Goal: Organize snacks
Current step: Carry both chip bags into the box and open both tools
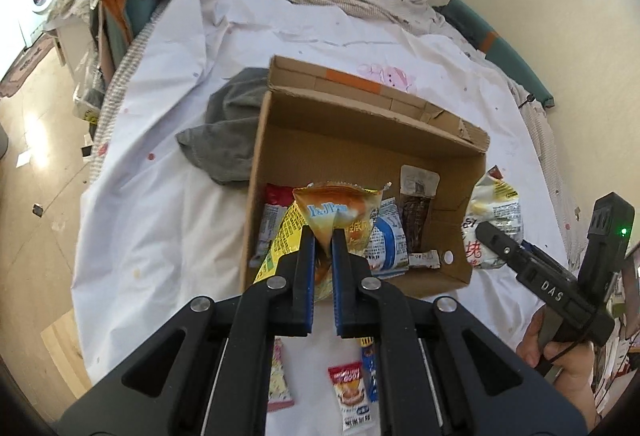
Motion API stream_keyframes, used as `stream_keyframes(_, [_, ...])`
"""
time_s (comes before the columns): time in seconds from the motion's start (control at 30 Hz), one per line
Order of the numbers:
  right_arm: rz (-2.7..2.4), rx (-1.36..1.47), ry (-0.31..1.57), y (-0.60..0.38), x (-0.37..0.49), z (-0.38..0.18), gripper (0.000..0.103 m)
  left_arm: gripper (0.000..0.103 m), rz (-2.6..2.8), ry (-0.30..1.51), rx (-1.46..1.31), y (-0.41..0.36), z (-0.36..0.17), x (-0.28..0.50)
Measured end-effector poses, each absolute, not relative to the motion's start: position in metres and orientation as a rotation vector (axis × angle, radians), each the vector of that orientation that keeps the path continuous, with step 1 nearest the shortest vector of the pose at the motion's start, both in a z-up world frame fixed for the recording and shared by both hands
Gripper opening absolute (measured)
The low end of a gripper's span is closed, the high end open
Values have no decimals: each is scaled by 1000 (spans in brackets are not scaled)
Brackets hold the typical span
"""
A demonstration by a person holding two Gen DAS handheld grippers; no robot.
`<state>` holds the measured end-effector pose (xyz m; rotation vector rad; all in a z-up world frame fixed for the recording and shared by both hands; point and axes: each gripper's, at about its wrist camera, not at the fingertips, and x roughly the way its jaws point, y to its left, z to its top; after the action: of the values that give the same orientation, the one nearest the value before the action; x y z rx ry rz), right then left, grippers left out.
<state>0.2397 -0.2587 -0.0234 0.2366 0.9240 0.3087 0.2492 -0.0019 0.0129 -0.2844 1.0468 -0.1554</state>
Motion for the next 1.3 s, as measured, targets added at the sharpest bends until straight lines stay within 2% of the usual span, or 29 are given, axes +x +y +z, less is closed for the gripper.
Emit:
stream_keyframes(0.27, [294, 225, 991, -257, 257, -51, 53, 5, -166, 1094, -300, -10, -30, 268])
stream_keyframes(0.63, [281, 227, 1002, -252, 264, -59, 59, 5, -165, 1103, -293, -11, -38, 277])
stream_keyframes(0.67, [271, 222, 1002, -252, 264, -59, 60, 5, -166, 1104, -290, -11, -39, 277])
stream_keyframes(0.8, [267, 242, 964, -255, 262, -52, 80, 6, -150, 1099, -223, -17, -37, 276])
stream_keyframes(0.83, [262, 243, 949, -256, 262, -49, 82, 9, -154, 1097, -220, -18, -36, 276])
stream_keyframes(0.9, [254, 246, 933, -258, 261, -46, 82, 34, -157, 1101, -214, -20, -36, 275])
stream_keyframes(0.93, [254, 252, 931, -259, 261, -45, 82, 53, -158, 1098, -218, -19, -36, 275])
stream_keyframes(0.97, [255, 262, 931, -261, 262, -45, 82, 67, -152, 1086, -223, -19, -35, 273])
stream_keyframes(1.03, [260, 287, 935, -264, 263, -45, 82, 72, -145, 1071, -223, -19, -32, 272])
stream_keyframes(1.2, [261, 300, 933, -267, 263, -45, 82, 73, -155, 1060, -214, -18, -29, 270])
stream_keyframes(1.3, [265, 309, 933, -268, 262, -44, 82, 78, -156, 1046, -241, -13, -25, 266])
